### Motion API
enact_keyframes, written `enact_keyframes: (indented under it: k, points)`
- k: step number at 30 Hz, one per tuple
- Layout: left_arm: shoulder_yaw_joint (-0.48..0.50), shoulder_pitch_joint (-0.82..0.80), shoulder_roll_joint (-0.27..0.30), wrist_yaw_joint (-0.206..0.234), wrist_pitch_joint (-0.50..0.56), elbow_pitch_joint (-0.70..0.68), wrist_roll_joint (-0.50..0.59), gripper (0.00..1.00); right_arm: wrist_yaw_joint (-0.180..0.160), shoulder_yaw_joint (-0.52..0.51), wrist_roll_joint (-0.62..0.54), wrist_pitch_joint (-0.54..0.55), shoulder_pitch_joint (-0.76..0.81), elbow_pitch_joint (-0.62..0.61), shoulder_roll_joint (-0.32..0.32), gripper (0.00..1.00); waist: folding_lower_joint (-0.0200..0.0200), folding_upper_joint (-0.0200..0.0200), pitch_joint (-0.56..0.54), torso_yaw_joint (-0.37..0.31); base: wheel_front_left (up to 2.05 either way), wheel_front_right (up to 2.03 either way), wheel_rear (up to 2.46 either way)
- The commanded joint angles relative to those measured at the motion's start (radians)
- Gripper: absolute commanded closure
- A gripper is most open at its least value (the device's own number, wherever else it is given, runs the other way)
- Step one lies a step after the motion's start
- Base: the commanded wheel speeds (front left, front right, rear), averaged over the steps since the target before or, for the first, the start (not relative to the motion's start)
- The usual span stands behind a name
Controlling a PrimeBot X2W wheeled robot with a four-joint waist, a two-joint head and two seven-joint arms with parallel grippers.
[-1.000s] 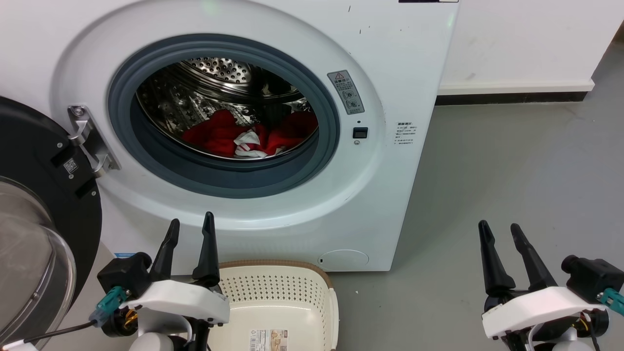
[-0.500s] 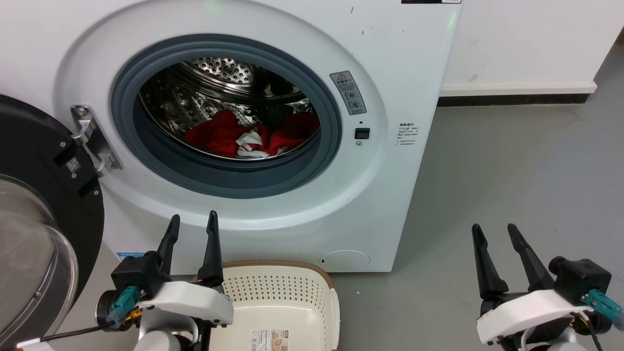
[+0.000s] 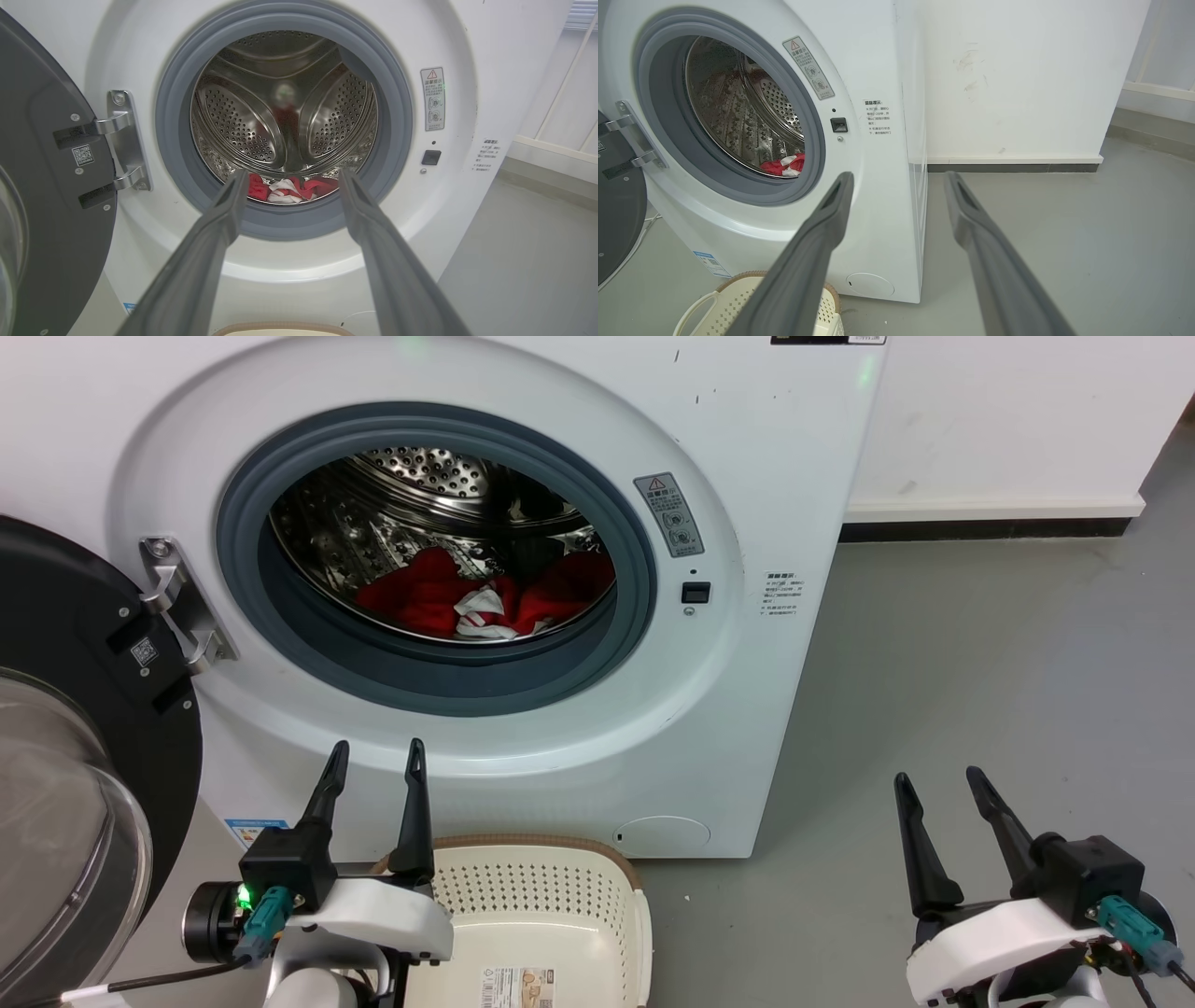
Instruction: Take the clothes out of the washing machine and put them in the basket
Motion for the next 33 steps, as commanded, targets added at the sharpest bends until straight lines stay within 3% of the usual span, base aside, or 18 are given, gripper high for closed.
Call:
enact_keyframes:
  k: [1,18,33]
  points:
    - [-0.002,-0.007,0.005,0.003,-0.01,0.001,0.024,0.0,0.0,0.004,-0.024,-0.007,0.002,-0.008,0.001,0.0,0.0,-0.0001,0.001,0.001,0.0,0.0,0.0]
    - [0.002,0.01,-0.003,0.007,-0.041,0.024,0.13,0.0,0.0,0.019,-0.137,-0.022,0.02,-0.01,0.002,0.0,0.0,-0.0001,-0.001,0.009,0.0,0.0,0.0]
    - [0.021,0.012,-0.01,-0.007,-0.04,0.044,0.114,0.0,0.0,0.02,-0.124,-0.024,0.018,0.002,0.002,0.0,0.0,-0.0001,-0.002,0.007,0.0,0.0,0.0]
